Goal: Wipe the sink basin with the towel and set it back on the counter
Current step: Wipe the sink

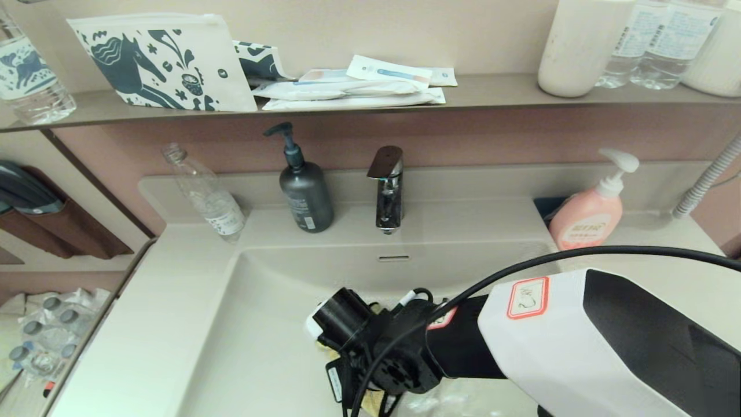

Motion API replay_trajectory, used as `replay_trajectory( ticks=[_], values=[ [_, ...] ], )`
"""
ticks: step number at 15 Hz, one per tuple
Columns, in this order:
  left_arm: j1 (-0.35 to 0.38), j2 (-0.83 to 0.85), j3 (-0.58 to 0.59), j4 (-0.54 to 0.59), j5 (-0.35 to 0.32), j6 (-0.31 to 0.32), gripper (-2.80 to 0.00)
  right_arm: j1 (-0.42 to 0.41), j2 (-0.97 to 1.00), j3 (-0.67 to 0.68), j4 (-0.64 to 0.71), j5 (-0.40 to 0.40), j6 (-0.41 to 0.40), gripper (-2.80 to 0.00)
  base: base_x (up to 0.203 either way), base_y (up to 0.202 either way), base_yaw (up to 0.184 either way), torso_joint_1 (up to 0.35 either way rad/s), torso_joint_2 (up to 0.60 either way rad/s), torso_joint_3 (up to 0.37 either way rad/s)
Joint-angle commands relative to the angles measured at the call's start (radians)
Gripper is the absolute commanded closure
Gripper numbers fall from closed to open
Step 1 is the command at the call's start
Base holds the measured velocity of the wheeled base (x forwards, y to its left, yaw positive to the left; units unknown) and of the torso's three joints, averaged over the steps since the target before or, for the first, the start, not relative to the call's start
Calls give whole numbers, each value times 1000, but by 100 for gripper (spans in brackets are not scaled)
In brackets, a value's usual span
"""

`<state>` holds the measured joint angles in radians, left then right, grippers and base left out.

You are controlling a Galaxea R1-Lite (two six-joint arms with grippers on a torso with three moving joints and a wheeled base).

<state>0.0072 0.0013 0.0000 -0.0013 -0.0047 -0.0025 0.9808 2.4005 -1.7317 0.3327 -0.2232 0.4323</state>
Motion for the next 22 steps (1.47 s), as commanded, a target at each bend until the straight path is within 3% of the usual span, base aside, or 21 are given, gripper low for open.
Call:
replay_trajectory(
  ticks=[1,4,10,17,19,22],
  values=[
    [0,0,0,0,0,-1,0,-28,-69,23,115,-14,0,0,0,0,0,0,0,0],
    [0,0,0,0,0,-1,0,-89,-64,51,269,-175,6,0,0,0,0,0,0,0],
    [0,0,0,0,0,-1,0,-259,-64,116,275,-319,81,0,0,0,0,0,0,0],
    [0,0,0,0,0,-1,0,-283,-7,112,-167,-343,83,0,0,0,0,0,0,0],
    [0,0,0,0,0,-1,0,-261,22,109,-329,-338,64,0,0,0,0,0,0,0],
    [0,0,0,0,0,-1,0,-188,50,90,-445,-288,16,0,0,0,0,0,0,0]
  ],
)
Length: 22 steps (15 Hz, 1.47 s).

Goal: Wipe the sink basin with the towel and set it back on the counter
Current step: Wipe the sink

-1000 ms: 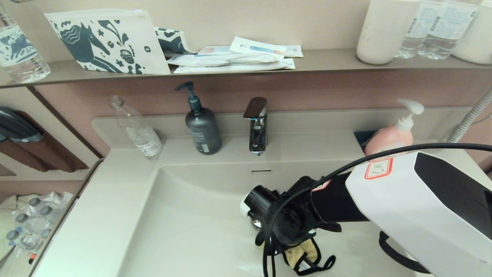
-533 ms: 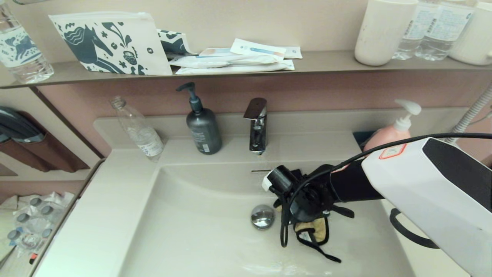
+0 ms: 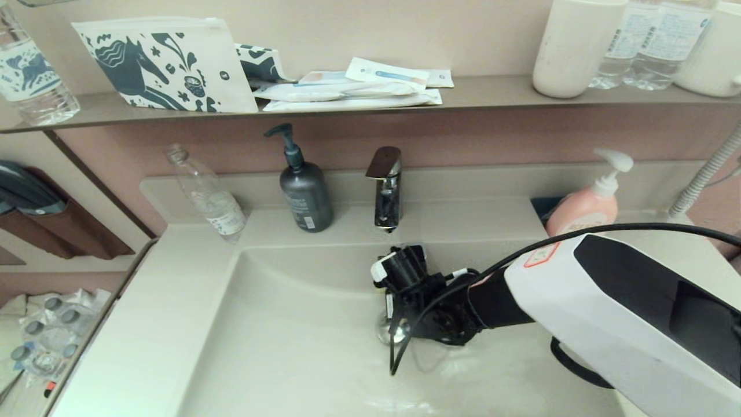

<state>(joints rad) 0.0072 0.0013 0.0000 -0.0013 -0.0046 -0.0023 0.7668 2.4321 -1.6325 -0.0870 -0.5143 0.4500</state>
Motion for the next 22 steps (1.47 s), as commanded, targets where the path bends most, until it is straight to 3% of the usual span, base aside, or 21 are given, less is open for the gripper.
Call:
replay_trajectory(
  ticks=[1,7,13,17,22],
  values=[
    [0,0,0,0,0,-1,0,50,28,-32,-41,20,-15,0,0,0,0,0,0,0],
    [0,0,0,0,0,-1,0,164,126,-220,20,32,-41,0,0,0,0,0,0,0],
    [0,0,0,0,0,-1,0,188,99,-208,34,56,-41,0,0,0,0,0,0,0],
    [0,0,0,0,0,-1,0,223,29,-181,203,135,-4,0,0,0,0,0,0,0],
    [0,0,0,0,0,-1,0,222,-30,-150,479,170,-2,0,0,0,0,0,0,0]
  ],
)
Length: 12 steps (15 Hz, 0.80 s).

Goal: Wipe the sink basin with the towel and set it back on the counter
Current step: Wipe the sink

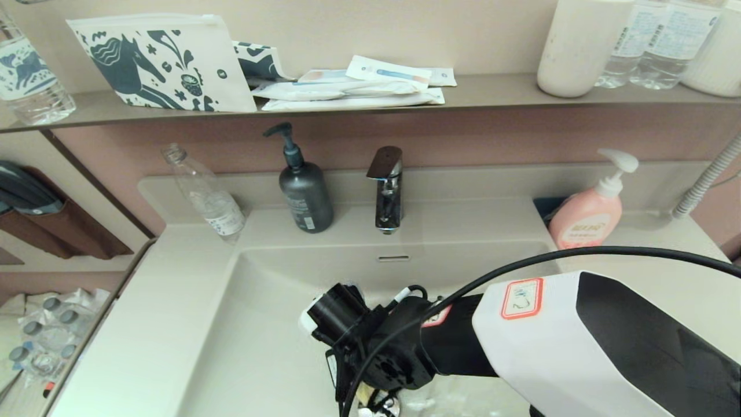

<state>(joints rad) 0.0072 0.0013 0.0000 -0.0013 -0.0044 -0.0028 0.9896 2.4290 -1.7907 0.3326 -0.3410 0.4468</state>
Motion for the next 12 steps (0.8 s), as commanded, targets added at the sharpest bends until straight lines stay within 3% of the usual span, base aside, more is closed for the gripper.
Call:
replay_trajectory(
  ticks=[1,7,12],
  values=[
    [0,0,0,0,0,0,0,-3,-31,21,106,-19,2,0,0,0,0,0,0,0],
    [0,0,0,0,0,0,0,-27,-52,232,227,-174,4,0,0,0,0,0,0,0],
    [0,0,0,0,0,0,0,-104,-157,385,229,-223,37,0,0,0,0,0,0,0]
  ],
)
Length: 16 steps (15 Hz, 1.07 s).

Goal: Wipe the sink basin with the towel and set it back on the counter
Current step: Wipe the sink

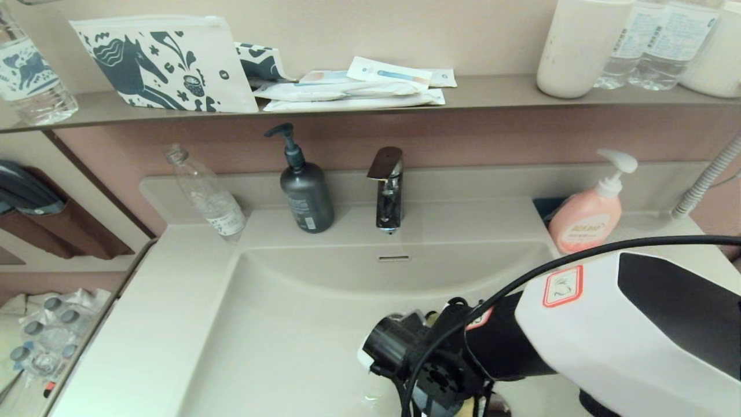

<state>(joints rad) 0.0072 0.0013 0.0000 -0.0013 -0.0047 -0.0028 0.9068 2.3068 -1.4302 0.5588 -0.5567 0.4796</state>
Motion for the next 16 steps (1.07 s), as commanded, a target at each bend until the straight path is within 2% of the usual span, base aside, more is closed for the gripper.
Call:
replay_trajectory(
  ticks=[1,9,16],
  values=[
    [0,0,0,0,0,0,0,-47,-52,34,2,-19,5,0,0,0,0,0,0,0],
    [0,0,0,0,0,0,0,-200,-120,43,-15,-80,11,0,0,0,0,0,0,0],
    [0,0,0,0,0,0,0,-230,-315,140,-8,-89,22,0,0,0,0,0,0,0]
  ],
)
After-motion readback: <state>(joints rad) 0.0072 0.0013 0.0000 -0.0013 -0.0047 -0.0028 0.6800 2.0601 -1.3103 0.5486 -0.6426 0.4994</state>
